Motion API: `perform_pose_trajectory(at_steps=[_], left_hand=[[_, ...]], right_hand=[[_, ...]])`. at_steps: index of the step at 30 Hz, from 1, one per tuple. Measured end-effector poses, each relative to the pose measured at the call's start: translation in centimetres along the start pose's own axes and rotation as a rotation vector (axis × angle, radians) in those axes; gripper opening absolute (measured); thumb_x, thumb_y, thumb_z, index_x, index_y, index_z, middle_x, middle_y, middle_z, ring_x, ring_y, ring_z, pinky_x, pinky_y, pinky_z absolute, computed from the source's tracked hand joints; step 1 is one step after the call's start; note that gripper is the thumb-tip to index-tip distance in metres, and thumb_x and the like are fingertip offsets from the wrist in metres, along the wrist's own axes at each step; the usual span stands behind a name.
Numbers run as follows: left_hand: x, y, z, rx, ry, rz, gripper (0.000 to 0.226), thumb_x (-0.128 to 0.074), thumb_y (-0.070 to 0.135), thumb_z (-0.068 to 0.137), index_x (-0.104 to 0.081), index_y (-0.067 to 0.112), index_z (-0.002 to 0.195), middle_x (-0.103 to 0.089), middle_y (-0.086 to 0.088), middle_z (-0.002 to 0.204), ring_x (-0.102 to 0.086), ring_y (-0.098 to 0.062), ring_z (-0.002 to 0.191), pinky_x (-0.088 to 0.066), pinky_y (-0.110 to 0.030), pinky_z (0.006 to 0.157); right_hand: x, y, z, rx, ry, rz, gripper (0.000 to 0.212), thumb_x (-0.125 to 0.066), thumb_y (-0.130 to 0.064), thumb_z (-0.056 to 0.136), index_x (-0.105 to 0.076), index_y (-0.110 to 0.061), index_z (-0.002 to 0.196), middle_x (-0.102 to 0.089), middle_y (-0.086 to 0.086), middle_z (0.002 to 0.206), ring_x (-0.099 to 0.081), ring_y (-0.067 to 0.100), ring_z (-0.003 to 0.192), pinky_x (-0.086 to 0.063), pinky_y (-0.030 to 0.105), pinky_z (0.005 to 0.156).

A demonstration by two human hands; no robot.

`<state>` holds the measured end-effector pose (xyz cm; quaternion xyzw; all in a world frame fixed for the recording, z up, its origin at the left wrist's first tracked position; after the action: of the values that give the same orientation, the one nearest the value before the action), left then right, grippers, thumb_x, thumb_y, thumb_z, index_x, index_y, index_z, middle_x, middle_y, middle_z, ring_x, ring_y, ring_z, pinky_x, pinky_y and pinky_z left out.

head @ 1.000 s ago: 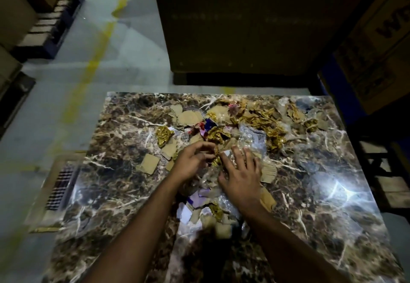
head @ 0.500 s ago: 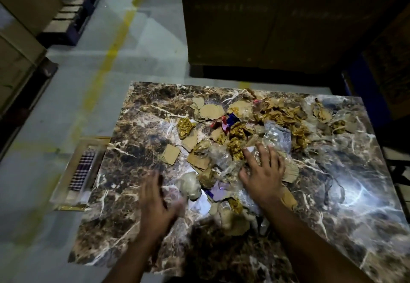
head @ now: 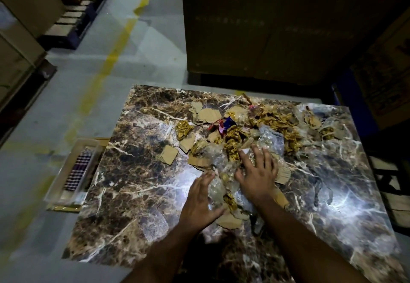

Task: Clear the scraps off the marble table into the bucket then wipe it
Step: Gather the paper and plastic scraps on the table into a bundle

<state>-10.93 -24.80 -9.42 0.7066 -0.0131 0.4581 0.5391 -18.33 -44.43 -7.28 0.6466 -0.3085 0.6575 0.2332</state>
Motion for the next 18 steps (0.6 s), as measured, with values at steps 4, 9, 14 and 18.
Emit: perform_pose_trajectory(at_steps=[4,9,14,18], left_hand=[[-0.8,2.0,1.5,0.199,0.107,-0.286,0.092,-0.071,0.002,0.076,-0.030,0.052,0.142,-0.036,0.017,0.151,-0.032,-0.005,0.142,-0.036,-0.030,0.113],[-2.9,6.4,3.9,0.172,0.272,-0.486,0.075,-0.071,0.000,0.075,-0.048,0.048,0.129,-0.041,0.009,0.147,-0.039,-0.003,0.137,-0.039,-0.004,0.093],[-4.1,8.9,5.5,0.171,0.321,-0.536,0.046,-0.070,0.037,0.081,-0.058,0.042,0.126,-0.028,0.022,0.152,-0.036,-0.001,0.138,-0.049,-0.022,0.098],[-4.8,9.9,6.8,0.167,0.339,-0.291,0.040,-0.059,0.037,0.093,-0.052,0.048,0.131,-0.028,0.019,0.156,-0.034,-0.011,0.141,-0.045,-0.037,0.106]], right_hand=[[0.2,0.1,-0.1,0.000,-0.018,0.076,0.061,-0.052,-0.054,0.096,-0.034,-0.045,0.153,-0.018,0.001,0.169,-0.009,0.032,0.156,-0.010,0.060,0.123],[0.0,0.9,-0.1,0.022,-0.061,0.215,0.062,-0.055,-0.044,0.098,-0.030,-0.045,0.155,-0.010,-0.003,0.171,0.001,0.026,0.157,0.001,0.056,0.123],[-0.1,1.9,0.0,0.021,-0.108,0.411,0.058,-0.046,-0.052,0.098,-0.035,-0.045,0.154,-0.010,-0.009,0.171,-0.001,0.025,0.158,-0.001,0.056,0.125],[0.4,2.9,0.5,0.065,-0.147,0.694,0.074,-0.018,-0.072,0.089,-0.042,-0.040,0.151,-0.016,-0.015,0.166,-0.005,0.018,0.156,0.002,0.048,0.125]])
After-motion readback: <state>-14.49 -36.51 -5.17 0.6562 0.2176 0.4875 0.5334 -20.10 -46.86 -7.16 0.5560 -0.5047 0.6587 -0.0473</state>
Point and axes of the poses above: each hand's wrist, its own z-axis towards the middle knuckle, its own x-axis out of the back of the hand, y = z × x, the point moved 4 cm from there along z, towards the middle knuckle
